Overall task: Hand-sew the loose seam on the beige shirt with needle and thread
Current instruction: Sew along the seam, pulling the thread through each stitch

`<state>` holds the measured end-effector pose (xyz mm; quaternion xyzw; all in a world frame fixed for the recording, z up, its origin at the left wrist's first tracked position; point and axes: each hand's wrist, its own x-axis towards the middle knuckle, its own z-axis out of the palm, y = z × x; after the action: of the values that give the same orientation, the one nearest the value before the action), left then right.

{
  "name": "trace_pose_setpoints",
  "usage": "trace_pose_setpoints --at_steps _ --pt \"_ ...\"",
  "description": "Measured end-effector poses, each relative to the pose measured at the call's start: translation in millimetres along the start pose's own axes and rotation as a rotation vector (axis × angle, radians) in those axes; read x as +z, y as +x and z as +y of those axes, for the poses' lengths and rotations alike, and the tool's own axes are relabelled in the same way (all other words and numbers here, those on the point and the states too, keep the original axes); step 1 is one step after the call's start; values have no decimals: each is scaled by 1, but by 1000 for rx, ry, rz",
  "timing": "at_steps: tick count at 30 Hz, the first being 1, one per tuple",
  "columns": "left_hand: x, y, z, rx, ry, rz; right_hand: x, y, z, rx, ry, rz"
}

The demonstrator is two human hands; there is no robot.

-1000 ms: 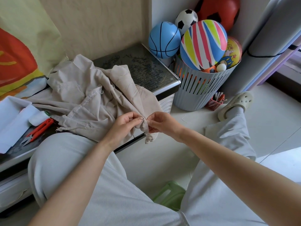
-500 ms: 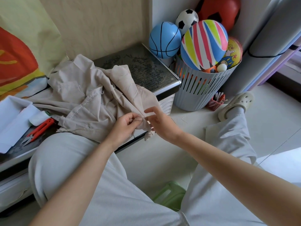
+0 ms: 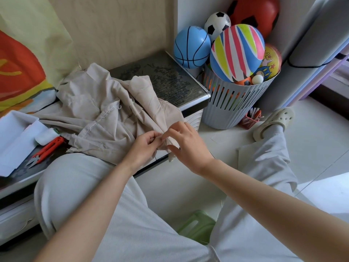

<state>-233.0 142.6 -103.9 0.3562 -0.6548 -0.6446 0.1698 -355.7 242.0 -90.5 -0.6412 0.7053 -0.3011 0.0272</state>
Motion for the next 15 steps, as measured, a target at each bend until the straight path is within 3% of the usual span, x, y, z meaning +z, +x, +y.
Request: trace_pose_setpoints --at_steps 9,15 --pt "2 0 1 17 16 -37 -1 5 5 -61 129 17" --pt "1 1 2 36 32 5 -7 -3 -10 190 621 -71"
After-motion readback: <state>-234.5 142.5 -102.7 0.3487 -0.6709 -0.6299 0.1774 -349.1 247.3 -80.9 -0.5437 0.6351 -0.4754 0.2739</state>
